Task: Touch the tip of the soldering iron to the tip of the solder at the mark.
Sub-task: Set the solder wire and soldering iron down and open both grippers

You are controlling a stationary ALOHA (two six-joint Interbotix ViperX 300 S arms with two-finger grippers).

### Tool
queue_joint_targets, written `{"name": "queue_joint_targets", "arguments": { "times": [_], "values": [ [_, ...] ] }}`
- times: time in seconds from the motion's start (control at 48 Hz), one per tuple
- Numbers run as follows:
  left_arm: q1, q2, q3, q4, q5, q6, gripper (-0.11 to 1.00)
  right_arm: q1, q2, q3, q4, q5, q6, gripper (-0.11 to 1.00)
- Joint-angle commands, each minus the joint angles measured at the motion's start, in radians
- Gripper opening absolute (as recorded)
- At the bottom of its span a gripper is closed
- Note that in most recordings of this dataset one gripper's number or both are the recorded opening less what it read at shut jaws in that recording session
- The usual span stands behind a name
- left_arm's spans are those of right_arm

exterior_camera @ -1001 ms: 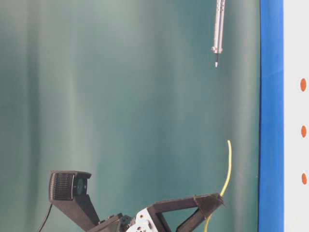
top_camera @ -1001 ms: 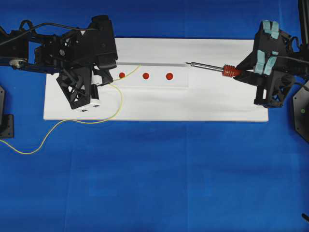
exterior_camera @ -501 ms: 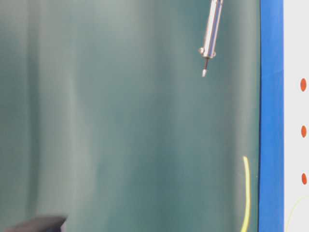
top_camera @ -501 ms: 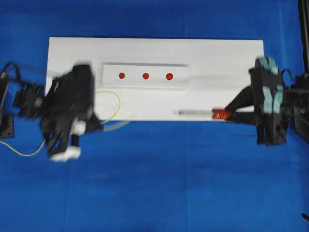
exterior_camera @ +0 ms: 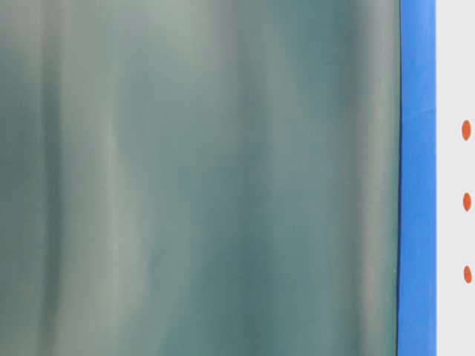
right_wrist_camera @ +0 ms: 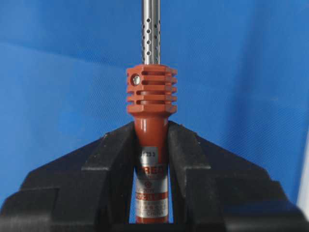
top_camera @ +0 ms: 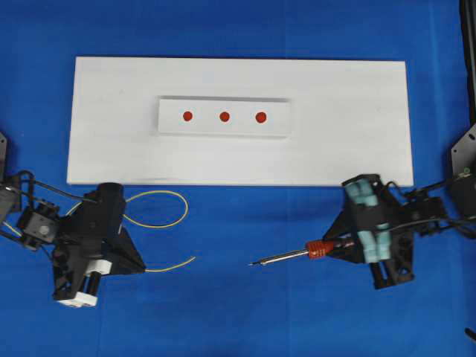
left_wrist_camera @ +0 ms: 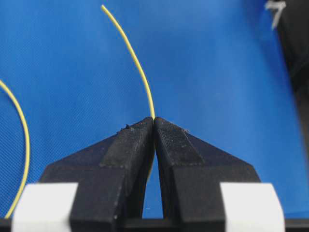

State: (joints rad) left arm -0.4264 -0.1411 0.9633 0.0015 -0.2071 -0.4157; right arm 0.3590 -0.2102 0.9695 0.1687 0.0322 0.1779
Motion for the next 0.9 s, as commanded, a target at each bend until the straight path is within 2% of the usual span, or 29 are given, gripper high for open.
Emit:
{"name": "queue_joint_targets", "arguments": {
  "times": [0.0, 0.209, 0.375, 0.688, 0.792, 0.876],
  "values": [
    [-0.005, 0.057, -0.003, 0.002, -0.051, 0.009, 0.03, 0.011, 0.051, -0.012, 0.008, -0.054, -0.002, 0.06],
    [-0.005, 0.158, -0.014, 0.002, -0.061, 0.089, 0.03, 0.012, 0.186, -0.023, 0.014, -0.161, 0.0, 0.06],
    [-0.002, 0.161, -0.008, 0.002, -0.061, 0.147, 0.03, 0.014, 0.255, -0.046, 0.023, -0.169, 0.0, 0.06],
    [0.002, 0.16, -0.014, 0.002, -0.055, 0.163, 0.04, 0.012, 0.265, -0.054, 0.048, -0.164, 0.002, 0.06],
    [0.002, 0.158, -0.02, 0.002, -0.052, 0.158, 0.14, 0.014, 0.265, -0.055, 0.055, -0.161, 0.002, 0.09],
    [0.002, 0.15, -0.031, 0.002, -0.034, 0.15, 0.33, 0.012, 0.262, -0.057, 0.06, -0.15, 0.002, 0.26]
  ]
}}
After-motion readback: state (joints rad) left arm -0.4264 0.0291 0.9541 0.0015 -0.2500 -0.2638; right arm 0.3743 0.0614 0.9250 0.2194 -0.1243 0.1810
